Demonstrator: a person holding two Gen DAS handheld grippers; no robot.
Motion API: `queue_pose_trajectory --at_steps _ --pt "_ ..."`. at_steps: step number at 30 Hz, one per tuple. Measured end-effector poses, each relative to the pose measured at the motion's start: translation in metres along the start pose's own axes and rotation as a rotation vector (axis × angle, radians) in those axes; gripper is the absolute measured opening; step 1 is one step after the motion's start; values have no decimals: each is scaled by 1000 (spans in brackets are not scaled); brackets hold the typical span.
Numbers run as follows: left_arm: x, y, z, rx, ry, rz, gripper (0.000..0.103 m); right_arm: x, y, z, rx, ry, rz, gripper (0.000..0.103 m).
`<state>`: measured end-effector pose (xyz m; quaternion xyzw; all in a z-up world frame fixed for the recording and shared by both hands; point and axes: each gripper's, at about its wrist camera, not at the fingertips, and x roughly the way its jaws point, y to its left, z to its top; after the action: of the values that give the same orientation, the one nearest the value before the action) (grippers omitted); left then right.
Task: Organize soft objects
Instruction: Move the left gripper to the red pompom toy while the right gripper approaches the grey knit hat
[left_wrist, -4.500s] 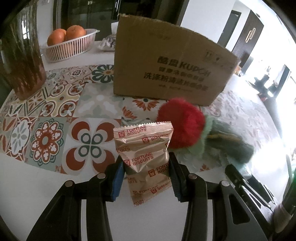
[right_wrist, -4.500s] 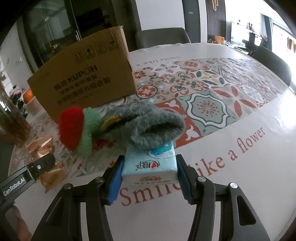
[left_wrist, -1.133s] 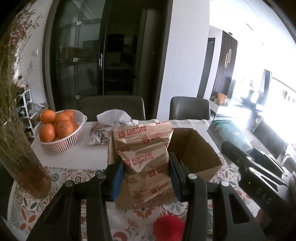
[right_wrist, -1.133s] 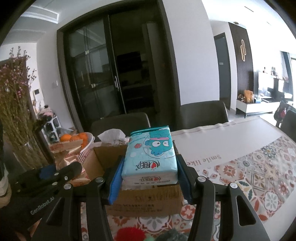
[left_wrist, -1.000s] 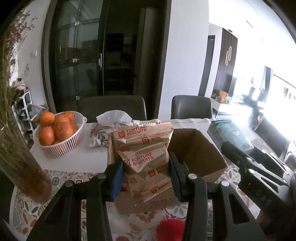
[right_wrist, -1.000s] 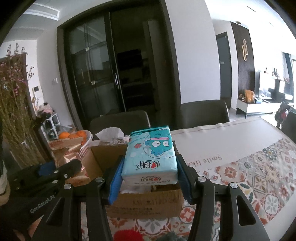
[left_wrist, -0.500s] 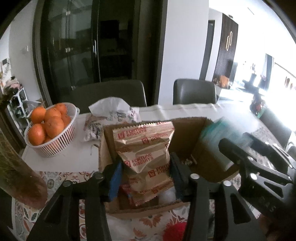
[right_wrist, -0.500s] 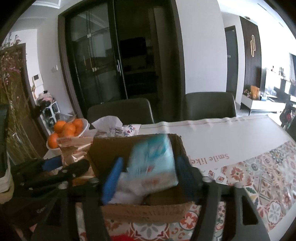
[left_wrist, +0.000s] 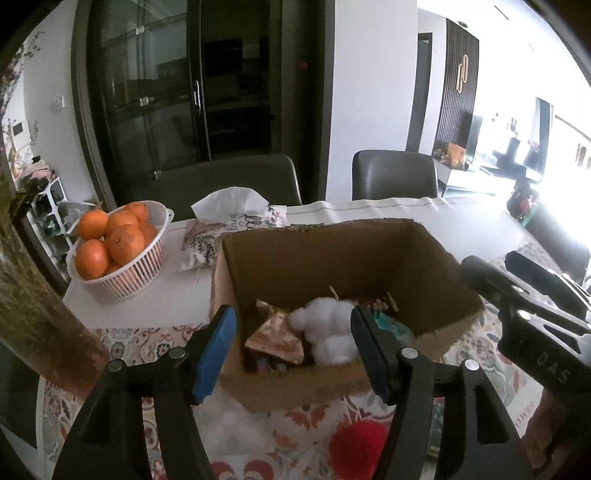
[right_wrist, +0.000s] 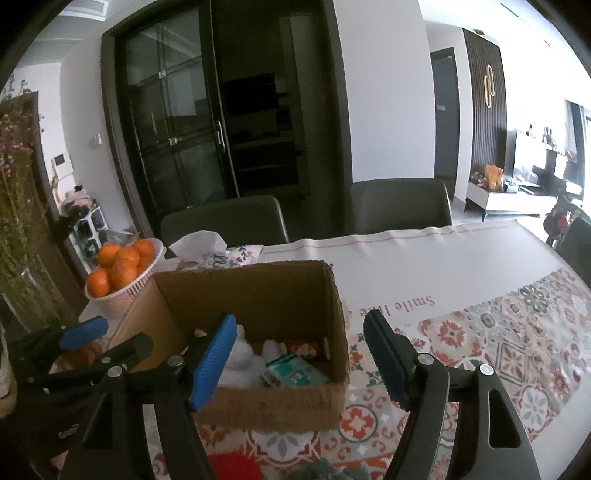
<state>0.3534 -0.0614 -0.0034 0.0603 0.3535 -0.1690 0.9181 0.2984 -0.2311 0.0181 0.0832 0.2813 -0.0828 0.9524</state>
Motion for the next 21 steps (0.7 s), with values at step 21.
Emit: queue_pose_trajectory --at_steps 21 --pt "-73 -18 -40 41 -48 6 67 -71 -2 -31 -18 -5 -15 78"
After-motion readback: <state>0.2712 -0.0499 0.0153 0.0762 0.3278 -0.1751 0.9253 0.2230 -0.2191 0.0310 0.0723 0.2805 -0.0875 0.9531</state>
